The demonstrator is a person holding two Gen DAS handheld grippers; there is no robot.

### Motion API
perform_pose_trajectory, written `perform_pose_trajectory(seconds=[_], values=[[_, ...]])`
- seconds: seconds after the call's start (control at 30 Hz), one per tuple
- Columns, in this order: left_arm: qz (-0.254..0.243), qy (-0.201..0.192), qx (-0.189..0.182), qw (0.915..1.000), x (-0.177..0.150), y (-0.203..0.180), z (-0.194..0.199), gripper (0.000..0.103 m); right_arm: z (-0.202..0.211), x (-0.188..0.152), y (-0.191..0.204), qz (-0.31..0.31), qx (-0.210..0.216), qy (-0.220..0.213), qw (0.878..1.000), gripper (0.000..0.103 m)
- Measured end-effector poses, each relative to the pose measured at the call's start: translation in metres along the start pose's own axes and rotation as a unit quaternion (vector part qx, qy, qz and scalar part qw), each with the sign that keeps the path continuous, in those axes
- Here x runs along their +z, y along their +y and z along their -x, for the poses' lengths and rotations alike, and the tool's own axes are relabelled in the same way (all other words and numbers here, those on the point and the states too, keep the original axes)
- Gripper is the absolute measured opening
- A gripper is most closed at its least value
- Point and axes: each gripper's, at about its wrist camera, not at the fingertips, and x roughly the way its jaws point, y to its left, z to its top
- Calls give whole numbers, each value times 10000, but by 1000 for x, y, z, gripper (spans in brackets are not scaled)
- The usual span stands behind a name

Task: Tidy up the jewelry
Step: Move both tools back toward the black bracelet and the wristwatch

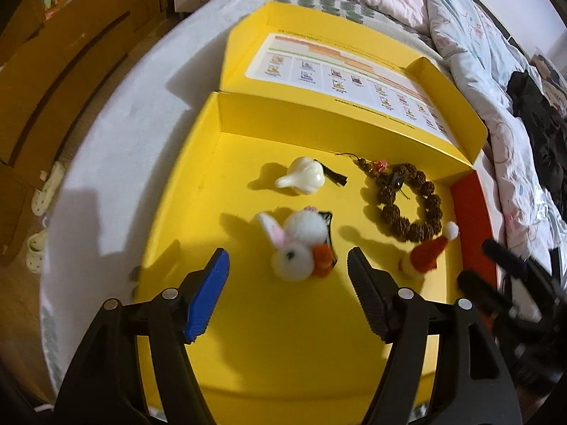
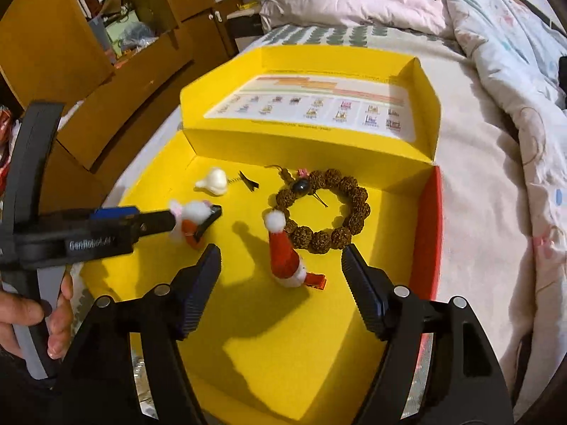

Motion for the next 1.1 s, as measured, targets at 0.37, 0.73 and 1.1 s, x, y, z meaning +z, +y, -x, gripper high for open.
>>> perform_pose_trajectory(seconds=[0.37,0.73,1.1], values=[[-467,-175,713,9962,-68,-1,66,74,68,-53,28,-34,156,25,9999,73],[-165,667,1018,9924,-158,55,44,74,109,-170,83,126,284,598,9977,73],[5,796,936,9924,-187,66,31,74,72,-235,113,-233,18,1260,9918,72]])
